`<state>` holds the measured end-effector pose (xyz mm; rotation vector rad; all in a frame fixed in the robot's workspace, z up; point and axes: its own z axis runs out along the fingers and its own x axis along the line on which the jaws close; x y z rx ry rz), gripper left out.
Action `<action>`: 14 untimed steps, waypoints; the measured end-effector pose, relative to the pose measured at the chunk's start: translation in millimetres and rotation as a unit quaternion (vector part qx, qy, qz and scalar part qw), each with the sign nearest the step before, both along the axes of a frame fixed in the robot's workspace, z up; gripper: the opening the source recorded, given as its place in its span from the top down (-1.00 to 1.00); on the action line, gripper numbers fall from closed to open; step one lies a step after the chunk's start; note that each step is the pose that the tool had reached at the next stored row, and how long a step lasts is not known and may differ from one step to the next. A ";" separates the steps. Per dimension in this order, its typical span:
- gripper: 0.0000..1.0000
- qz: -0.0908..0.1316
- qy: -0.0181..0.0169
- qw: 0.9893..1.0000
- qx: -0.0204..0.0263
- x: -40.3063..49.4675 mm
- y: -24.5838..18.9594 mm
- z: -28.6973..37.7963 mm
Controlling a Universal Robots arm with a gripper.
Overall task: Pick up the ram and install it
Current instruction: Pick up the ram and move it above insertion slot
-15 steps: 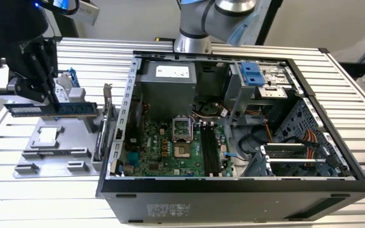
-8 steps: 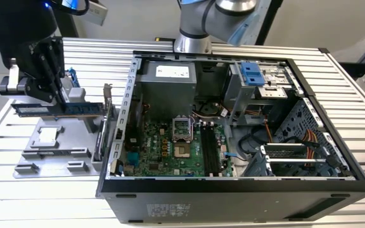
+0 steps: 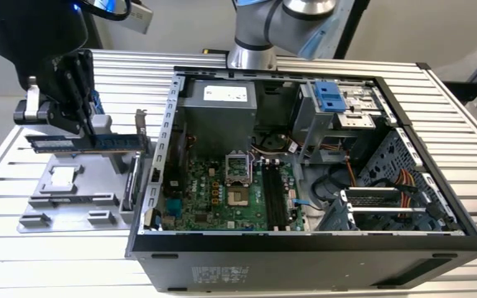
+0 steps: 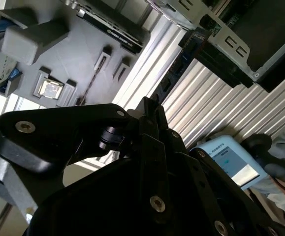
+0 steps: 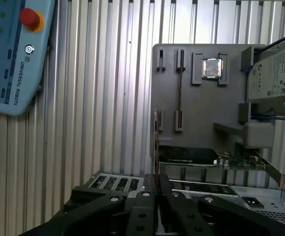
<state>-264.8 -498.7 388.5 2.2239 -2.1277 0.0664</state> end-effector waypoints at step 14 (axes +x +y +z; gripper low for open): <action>1.00 0.000 0.000 1.000 0.000 20.9 0.0 0.0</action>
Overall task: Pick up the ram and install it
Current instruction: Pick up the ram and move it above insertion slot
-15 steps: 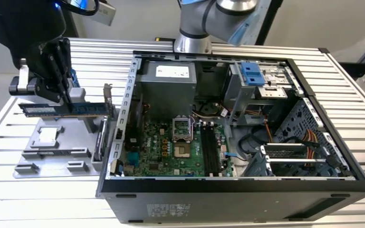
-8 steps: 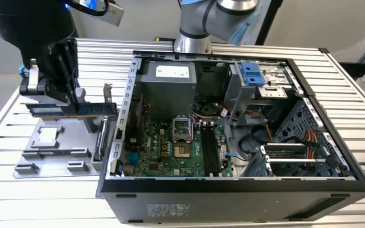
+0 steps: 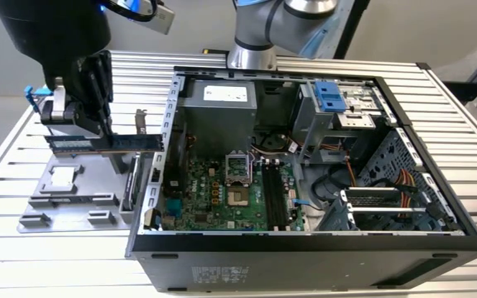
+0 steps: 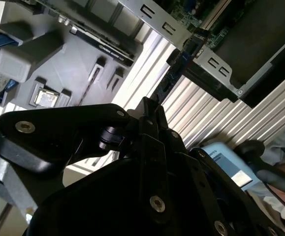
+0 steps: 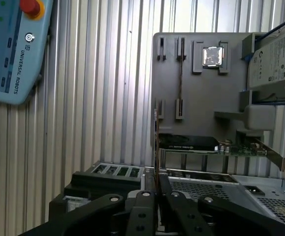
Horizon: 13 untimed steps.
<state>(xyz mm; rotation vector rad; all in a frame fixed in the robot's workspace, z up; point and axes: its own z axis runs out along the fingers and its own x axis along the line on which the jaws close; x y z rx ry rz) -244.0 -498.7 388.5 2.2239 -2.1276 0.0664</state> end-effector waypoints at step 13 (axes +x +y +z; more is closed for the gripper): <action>1.00 -0.003 0.000 1.000 0.000 18.2 0.0 0.0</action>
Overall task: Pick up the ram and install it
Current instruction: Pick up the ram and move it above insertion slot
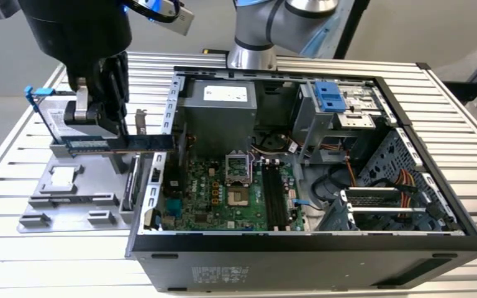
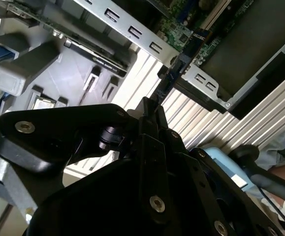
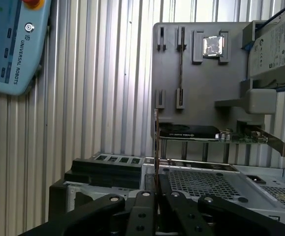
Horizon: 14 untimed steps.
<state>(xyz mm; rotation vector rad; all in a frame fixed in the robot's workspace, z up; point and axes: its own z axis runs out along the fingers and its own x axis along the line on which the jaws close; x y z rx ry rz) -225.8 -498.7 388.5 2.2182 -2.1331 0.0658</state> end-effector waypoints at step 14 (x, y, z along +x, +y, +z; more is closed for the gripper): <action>1.00 -0.004 0.001 1.000 0.000 19.8 0.0 0.0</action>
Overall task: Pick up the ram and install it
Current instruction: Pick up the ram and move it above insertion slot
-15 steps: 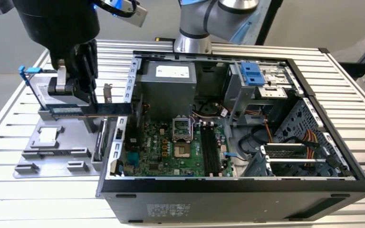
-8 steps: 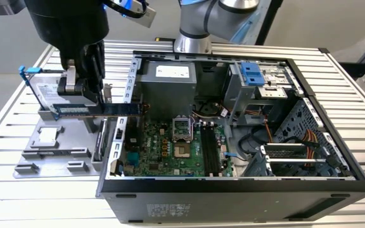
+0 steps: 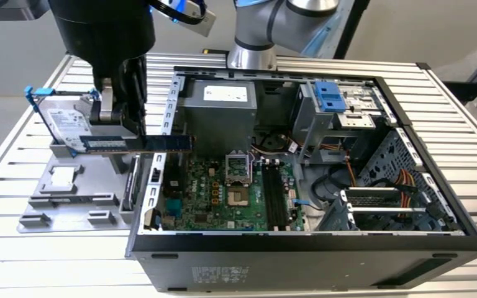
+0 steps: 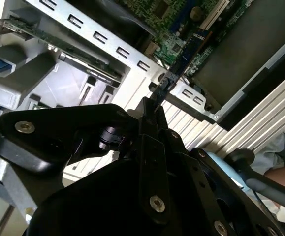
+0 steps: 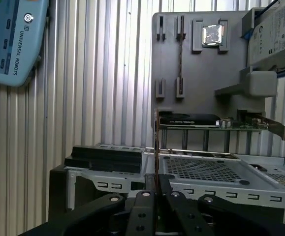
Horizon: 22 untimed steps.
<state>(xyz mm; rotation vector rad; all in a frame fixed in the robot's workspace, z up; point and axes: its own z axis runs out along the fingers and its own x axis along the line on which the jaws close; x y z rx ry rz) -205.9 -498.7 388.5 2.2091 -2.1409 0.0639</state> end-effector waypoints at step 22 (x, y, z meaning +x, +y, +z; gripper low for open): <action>1.00 0.000 0.002 1.000 0.000 41.1 0.0 0.0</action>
